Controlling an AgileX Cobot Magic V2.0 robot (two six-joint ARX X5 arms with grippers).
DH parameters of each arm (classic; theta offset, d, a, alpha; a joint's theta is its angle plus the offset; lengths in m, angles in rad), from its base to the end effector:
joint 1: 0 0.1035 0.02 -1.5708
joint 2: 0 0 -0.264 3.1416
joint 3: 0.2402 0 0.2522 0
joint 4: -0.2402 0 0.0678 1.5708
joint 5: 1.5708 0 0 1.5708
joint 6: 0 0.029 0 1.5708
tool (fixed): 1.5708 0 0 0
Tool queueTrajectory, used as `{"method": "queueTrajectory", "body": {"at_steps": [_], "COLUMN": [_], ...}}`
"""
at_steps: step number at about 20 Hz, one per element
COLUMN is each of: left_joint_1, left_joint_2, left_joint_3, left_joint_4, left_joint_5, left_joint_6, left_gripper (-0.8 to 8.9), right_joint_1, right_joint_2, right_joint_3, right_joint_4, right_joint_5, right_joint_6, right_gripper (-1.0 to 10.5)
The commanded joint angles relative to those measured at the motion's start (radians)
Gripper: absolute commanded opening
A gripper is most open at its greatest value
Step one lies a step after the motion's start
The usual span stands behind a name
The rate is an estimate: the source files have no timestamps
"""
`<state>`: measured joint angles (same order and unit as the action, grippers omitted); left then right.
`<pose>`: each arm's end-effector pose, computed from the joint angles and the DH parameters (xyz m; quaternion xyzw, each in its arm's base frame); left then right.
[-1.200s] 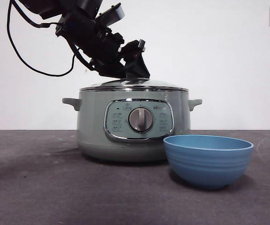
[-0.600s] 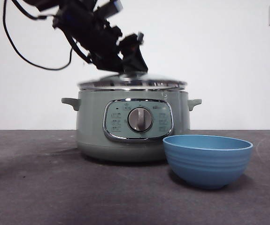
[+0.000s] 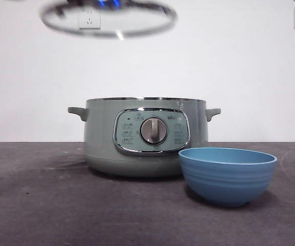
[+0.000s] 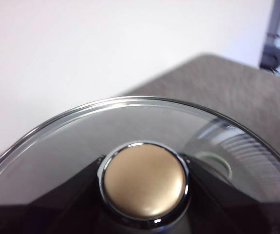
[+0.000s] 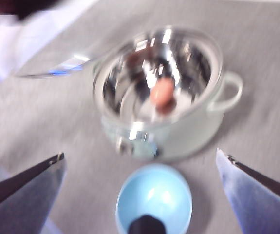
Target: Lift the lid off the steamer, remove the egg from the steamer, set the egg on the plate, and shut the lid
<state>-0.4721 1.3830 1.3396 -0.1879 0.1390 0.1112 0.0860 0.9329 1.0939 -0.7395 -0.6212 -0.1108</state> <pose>0.2760 -0.1455 0.3900 0.0717 0.0970 -0.3047 0.9448 0.1694 0.0315 0.3641 0.0255 0.2563 0.3466 0.9020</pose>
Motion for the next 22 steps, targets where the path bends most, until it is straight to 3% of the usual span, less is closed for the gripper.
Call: {"method": "queueTrajectory", "body": {"at_steps": [1, 3, 7, 12, 18, 22], "left_joint_1": [0.006, 0.010, 0.010, 0.010, 0.010, 0.010], "left_joint_2": [-0.131, -0.216, -0.375, -0.472, -0.564, -0.642], "left_joint_3": [0.008, 0.008, 0.008, 0.008, 0.008, 0.008], "left_joint_4": [-0.031, -0.102, -0.246, -0.357, -0.451, -0.544], "left_joint_5": [-0.016, -0.037, -0.060, -0.106, -0.132, -0.150], "left_joint_6": [-0.003, -0.003, -0.005, -0.010, -0.010, -0.012], "left_gripper": [-0.08, -0.08, -0.08, -0.08, -0.08, -0.08], "right_joint_1": [0.016, 0.046, 0.168, 0.258, 0.364, 0.439], "right_joint_2": [0.039, 0.089, 0.220, 0.332, 0.486, 0.679], "right_joint_3": [0.003, 0.003, 0.005, 0.016, 0.115, 0.303], "right_joint_4": [0.081, 0.135, 0.264, 0.381, 0.392, 0.348], "right_joint_5": [-0.001, 0.005, 0.141, 0.209, 0.343, 0.445], "right_joint_6": [0.078, 0.111, 0.132, 0.203, 0.212, 0.214], "right_gripper": [6.0, 6.0, 6.0, 6.0, 6.0, 6.0]}}
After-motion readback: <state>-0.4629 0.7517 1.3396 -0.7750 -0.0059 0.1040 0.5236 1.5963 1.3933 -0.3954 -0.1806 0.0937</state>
